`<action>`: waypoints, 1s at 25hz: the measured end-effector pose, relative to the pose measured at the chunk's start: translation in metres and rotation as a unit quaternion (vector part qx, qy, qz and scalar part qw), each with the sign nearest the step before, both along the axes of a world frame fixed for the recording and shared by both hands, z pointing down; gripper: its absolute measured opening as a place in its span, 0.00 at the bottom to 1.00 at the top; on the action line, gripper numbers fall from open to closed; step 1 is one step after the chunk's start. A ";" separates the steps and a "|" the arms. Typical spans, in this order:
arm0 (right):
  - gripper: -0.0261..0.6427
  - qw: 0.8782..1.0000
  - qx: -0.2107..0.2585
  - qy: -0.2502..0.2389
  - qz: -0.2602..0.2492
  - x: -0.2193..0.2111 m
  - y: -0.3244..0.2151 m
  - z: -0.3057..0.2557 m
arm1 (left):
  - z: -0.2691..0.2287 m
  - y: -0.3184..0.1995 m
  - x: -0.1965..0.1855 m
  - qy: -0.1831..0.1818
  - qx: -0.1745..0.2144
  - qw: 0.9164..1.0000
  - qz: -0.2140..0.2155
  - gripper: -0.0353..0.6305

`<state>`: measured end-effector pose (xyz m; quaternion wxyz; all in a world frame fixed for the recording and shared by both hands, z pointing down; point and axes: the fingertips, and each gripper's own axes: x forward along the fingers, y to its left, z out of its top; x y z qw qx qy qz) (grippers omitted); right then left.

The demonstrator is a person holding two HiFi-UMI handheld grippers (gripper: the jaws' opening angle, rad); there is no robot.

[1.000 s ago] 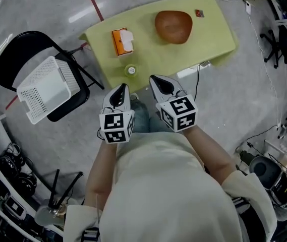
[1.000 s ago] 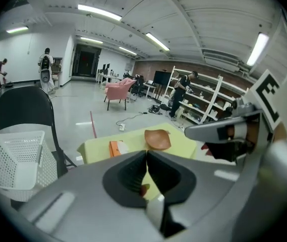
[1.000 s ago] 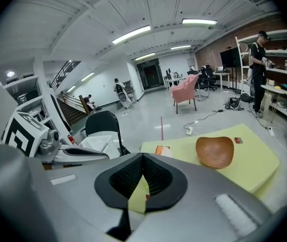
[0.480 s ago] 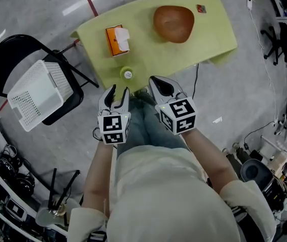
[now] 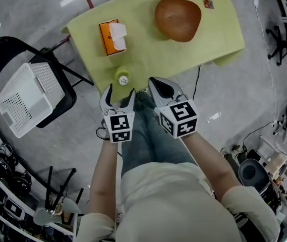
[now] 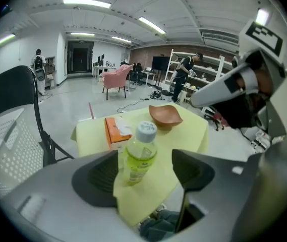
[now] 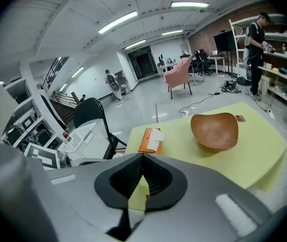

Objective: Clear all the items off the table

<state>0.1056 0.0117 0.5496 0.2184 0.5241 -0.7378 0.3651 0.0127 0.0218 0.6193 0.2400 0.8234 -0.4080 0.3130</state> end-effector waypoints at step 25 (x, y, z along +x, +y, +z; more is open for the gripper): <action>0.04 0.998 -0.051 -0.026 0.012 0.018 0.009 0.104 | 0.129 -0.043 0.020 -0.018 0.064 0.996 -0.053 0.65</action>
